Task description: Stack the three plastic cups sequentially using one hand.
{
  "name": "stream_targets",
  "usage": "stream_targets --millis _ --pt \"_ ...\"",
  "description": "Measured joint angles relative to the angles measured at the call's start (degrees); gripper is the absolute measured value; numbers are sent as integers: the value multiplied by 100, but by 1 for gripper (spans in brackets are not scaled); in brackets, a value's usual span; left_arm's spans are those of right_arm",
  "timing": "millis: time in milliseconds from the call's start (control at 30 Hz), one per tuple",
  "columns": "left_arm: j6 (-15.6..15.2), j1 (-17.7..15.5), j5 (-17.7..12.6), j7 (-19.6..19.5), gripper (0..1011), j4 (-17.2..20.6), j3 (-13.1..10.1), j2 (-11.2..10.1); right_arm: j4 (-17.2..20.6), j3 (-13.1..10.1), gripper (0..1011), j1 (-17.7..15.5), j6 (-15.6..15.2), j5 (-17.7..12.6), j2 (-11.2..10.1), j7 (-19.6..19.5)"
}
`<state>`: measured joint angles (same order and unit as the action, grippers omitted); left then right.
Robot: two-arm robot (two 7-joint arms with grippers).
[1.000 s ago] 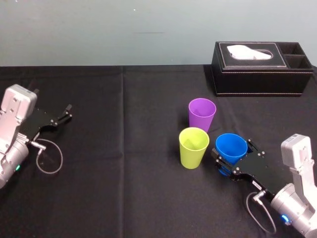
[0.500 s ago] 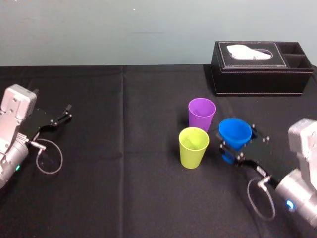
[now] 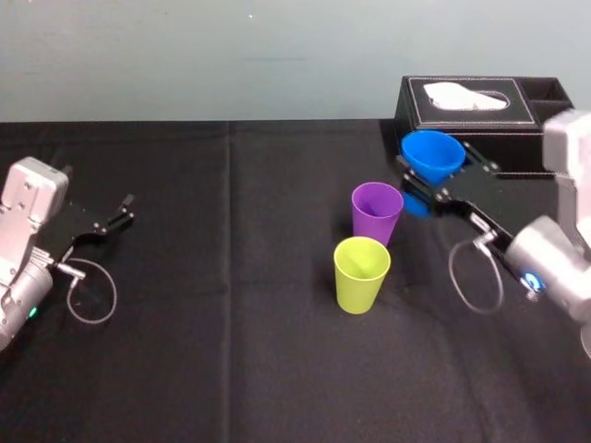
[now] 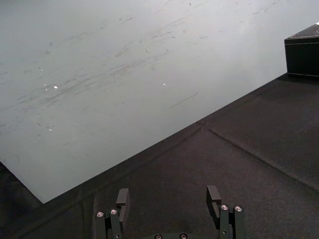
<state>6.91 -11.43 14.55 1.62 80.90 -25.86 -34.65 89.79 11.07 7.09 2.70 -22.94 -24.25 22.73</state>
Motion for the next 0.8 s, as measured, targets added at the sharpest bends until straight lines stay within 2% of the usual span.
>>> stream_targets --millis 33,200,333,533,800 --pt "0 0 0 0 1011 0 0 0 -105 48 744 158 -58 -25 47 26" --pt "0 0 0 0 1012 0 0 0 -425 194 743 524 -116 -86 163 112" --pt "0 0 0 0 1011 0 0 0 -767 349 743 787 -54 -107 271 214" --pt "0 0 0 0 1011 0 0 0 -1121 493 744 1005 99 -96 361 295" --pt "0 0 0 0 1011 0 0 0 -1405 582 743 1146 226 -85 429 346"
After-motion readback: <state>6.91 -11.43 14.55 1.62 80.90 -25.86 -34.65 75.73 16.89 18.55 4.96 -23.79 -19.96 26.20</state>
